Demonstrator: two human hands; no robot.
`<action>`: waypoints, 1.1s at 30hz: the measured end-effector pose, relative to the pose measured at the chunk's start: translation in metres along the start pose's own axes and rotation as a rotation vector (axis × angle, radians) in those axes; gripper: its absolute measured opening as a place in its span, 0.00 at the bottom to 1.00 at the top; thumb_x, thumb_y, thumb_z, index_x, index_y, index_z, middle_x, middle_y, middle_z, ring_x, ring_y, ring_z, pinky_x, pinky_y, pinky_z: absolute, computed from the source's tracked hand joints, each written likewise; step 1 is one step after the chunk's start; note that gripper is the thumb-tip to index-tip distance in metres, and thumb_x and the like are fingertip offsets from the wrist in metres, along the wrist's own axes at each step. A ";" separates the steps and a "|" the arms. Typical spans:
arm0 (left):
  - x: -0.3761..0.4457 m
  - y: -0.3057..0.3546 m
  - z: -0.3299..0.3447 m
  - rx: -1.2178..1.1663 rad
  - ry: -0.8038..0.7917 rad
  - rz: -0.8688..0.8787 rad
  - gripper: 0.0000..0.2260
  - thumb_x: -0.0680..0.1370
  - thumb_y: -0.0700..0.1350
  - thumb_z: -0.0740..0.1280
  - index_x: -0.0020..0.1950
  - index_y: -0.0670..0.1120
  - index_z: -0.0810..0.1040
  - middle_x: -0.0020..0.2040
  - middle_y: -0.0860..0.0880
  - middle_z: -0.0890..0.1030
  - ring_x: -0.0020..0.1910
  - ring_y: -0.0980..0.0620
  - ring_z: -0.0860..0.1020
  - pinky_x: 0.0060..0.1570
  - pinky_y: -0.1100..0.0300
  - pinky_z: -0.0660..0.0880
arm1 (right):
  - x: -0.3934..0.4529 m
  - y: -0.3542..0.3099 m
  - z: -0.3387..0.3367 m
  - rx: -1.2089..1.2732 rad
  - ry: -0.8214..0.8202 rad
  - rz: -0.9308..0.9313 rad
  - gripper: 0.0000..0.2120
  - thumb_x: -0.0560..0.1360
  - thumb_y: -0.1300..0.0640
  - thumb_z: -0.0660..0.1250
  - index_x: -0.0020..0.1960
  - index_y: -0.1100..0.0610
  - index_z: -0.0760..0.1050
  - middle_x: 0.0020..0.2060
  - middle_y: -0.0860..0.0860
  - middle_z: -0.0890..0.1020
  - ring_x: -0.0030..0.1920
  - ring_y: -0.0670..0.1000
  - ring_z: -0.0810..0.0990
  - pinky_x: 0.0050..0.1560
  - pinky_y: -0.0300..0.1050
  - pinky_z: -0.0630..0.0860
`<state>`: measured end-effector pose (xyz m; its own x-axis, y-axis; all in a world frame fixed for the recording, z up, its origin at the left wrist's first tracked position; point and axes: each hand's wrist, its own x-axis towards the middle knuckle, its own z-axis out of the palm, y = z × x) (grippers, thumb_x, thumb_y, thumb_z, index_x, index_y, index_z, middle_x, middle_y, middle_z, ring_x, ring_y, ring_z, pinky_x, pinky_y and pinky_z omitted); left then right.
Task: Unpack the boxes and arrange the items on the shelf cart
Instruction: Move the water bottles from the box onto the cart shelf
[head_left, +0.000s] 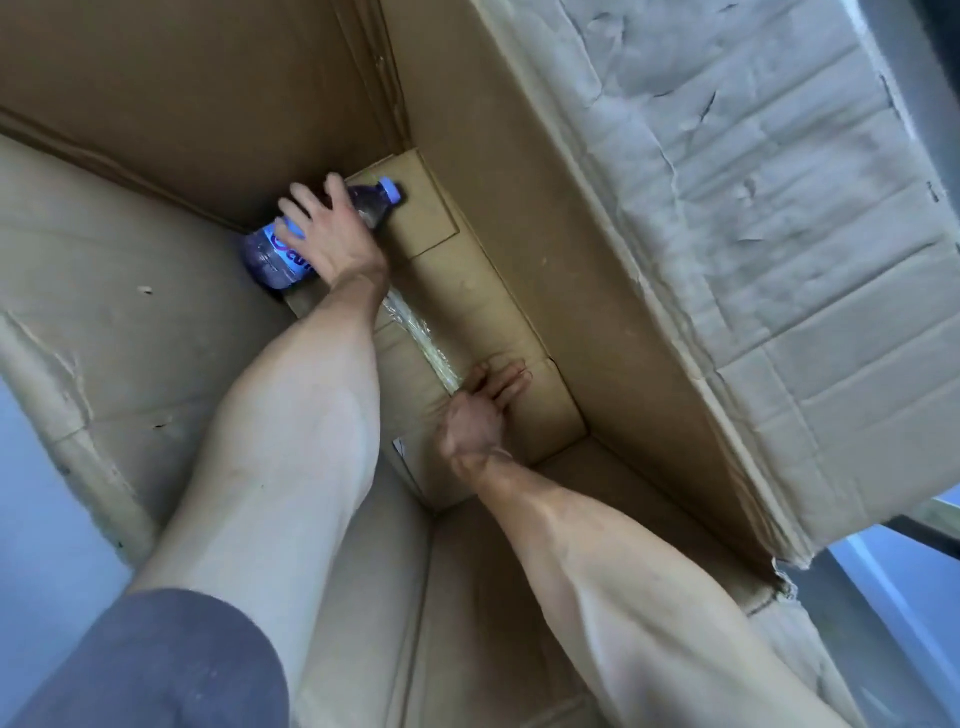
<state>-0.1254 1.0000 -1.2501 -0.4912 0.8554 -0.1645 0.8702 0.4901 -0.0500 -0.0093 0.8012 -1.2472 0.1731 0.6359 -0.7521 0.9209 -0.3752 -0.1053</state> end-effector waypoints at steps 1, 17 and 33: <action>-0.002 -0.002 0.002 0.015 -0.025 -0.007 0.18 0.80 0.37 0.58 0.69 0.49 0.66 0.70 0.40 0.68 0.74 0.38 0.60 0.70 0.41 0.56 | 0.003 -0.001 -0.001 -0.014 -0.003 0.008 0.32 0.79 0.62 0.55 0.76 0.72 0.46 0.69 0.81 0.43 0.70 0.81 0.39 0.72 0.71 0.42; -0.180 -0.040 -0.022 -0.160 -0.580 0.126 0.20 0.77 0.50 0.67 0.67 0.47 0.69 0.61 0.41 0.78 0.61 0.40 0.77 0.59 0.49 0.75 | -0.024 0.022 -0.083 0.199 -0.259 -0.066 0.21 0.80 0.55 0.63 0.70 0.61 0.70 0.69 0.60 0.72 0.68 0.60 0.72 0.64 0.48 0.69; -0.330 -0.027 -0.239 -1.619 -0.135 -0.085 0.18 0.61 0.47 0.78 0.48 0.50 0.78 0.41 0.54 0.84 0.39 0.55 0.82 0.46 0.58 0.80 | -0.264 0.083 -0.206 0.781 0.340 -0.389 0.12 0.78 0.58 0.62 0.56 0.59 0.81 0.52 0.59 0.84 0.55 0.57 0.81 0.57 0.50 0.76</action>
<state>0.0038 0.7444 -0.9592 -0.4504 0.8409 -0.3000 -0.1480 0.2610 0.9539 0.0933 0.7412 -0.9235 0.1086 0.9286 -0.3547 0.4614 -0.3632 -0.8094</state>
